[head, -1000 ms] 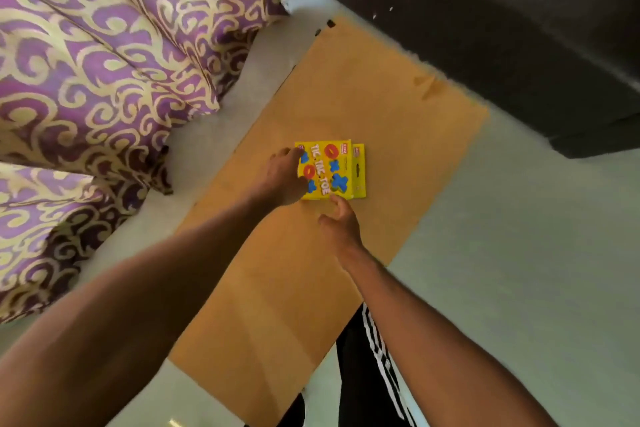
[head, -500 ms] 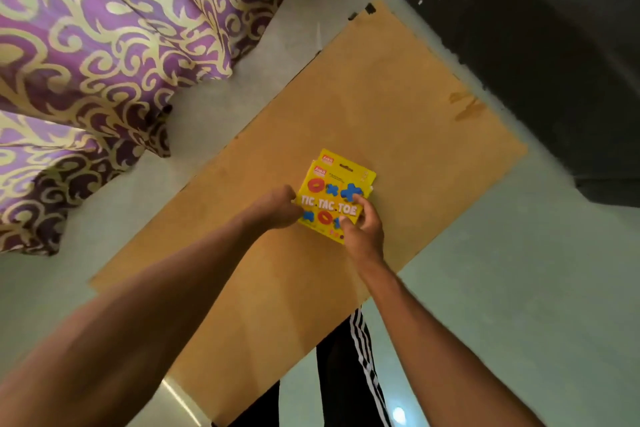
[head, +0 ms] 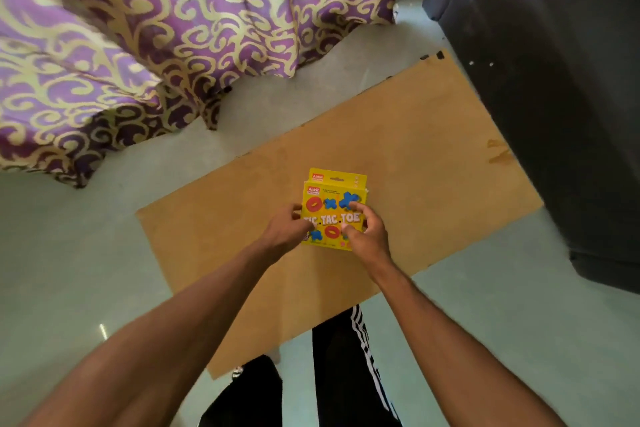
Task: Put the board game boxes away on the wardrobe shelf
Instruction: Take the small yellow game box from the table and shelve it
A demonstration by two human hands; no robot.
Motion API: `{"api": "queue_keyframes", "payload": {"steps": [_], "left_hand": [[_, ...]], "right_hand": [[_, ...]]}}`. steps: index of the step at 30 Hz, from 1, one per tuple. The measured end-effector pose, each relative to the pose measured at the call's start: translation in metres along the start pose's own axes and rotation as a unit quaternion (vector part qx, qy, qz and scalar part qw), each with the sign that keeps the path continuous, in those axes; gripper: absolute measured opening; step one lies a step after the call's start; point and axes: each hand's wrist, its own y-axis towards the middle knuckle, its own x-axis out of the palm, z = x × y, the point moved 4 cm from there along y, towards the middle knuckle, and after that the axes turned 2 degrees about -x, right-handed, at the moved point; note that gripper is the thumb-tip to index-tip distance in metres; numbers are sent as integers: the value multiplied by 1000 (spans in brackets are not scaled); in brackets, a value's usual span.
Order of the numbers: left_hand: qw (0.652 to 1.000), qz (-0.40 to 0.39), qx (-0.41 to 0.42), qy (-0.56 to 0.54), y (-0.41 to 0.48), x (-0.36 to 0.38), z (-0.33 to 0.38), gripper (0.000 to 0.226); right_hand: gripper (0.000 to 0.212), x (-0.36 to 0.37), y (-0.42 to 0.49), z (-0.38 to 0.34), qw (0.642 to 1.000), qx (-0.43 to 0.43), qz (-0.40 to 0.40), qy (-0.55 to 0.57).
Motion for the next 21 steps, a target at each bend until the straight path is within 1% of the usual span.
{"api": "queue_keyframes", "payload": {"steps": [2, 4, 6, 9, 12, 17, 21], "left_hand": [[999, 27, 2, -32, -26, -27, -25, 43], [995, 58, 16, -74, -70, -71, -65, 42], [992, 75, 28, -99, -91, -86, -83, 38], [979, 116, 52, -158, -151, -138, -149, 38], [967, 158, 75, -188, -205, -186, -222, 38], [940, 224, 71, -248, -291, -265, -348, 32], [906, 287, 62, -306, -346, -328, -435, 33]], "right_hand": [[46, 21, -24, -9, 999, -19, -33, -14], [47, 62, -70, -21, 995, -58, -71, -43], [48, 76, -88, -24, 992, -72, -86, -58], [48, 134, -154, -29, 980, -107, -139, -93], [49, 191, -218, -26, 966, -140, -179, -122], [48, 300, -324, -19, 930, -181, -269, -176], [47, 398, -388, -26, 888, -205, -354, -212]]}}
